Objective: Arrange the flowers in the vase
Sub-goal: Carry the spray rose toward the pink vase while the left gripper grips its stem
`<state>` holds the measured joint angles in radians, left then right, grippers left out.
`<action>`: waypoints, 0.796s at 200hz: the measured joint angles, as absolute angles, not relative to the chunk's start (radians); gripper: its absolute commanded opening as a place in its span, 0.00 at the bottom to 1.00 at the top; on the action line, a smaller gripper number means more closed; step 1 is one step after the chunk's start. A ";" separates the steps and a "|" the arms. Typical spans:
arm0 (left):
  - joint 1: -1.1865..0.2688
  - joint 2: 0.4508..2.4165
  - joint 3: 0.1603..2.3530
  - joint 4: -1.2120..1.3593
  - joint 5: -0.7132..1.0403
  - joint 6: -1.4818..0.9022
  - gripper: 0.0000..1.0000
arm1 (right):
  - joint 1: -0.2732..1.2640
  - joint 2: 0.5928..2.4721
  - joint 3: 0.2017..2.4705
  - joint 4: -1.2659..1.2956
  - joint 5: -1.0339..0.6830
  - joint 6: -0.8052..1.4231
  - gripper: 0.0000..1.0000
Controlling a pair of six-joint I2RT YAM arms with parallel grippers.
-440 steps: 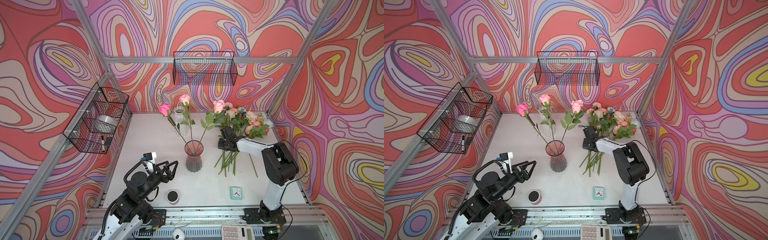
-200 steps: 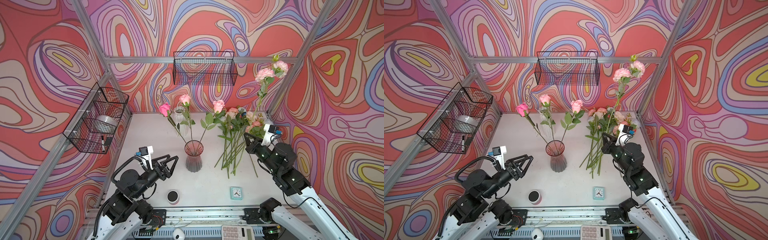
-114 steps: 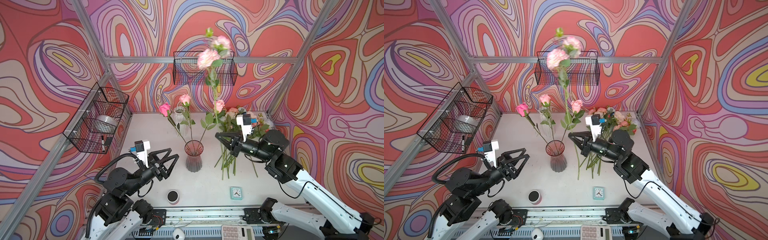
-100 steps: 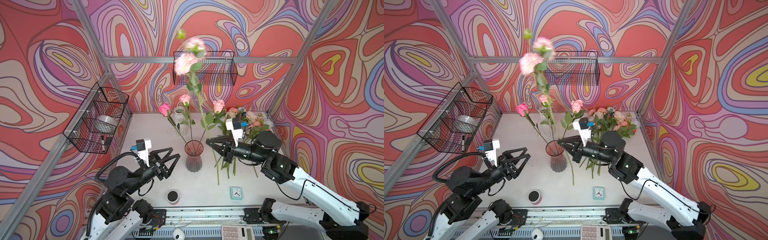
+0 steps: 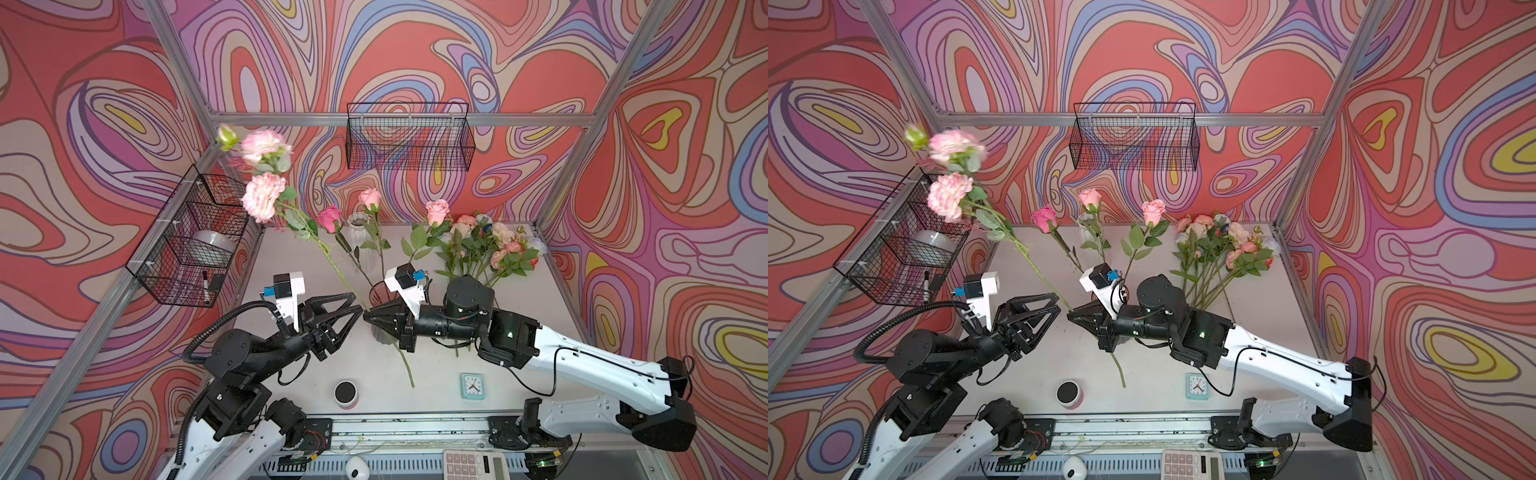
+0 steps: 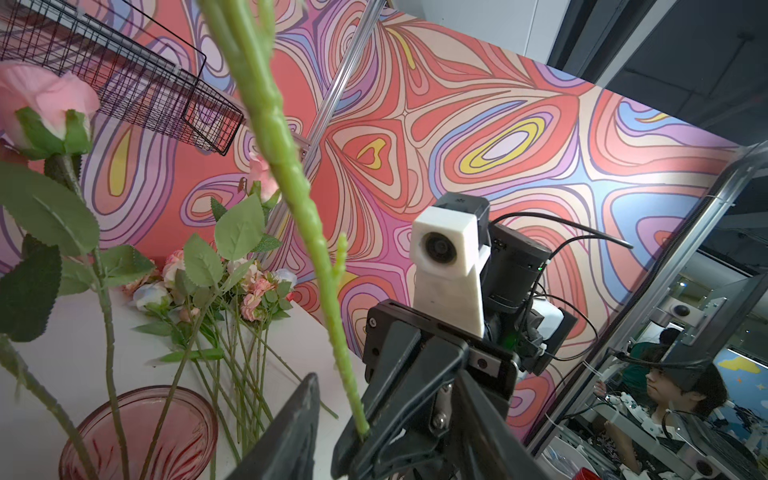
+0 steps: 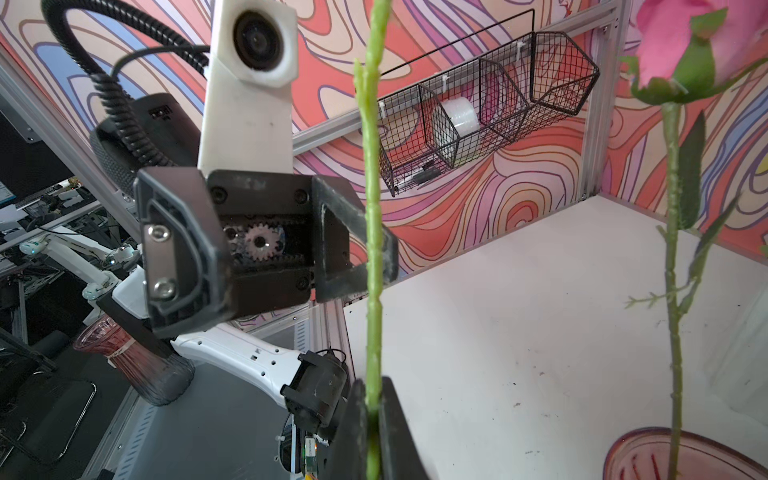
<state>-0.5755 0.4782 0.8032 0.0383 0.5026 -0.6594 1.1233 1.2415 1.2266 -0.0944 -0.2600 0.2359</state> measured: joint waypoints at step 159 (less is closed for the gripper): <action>-0.575 0.735 1.093 -0.017 0.437 -0.396 0.00 | 1.134 1.040 1.070 -0.107 -0.023 0.216 0.60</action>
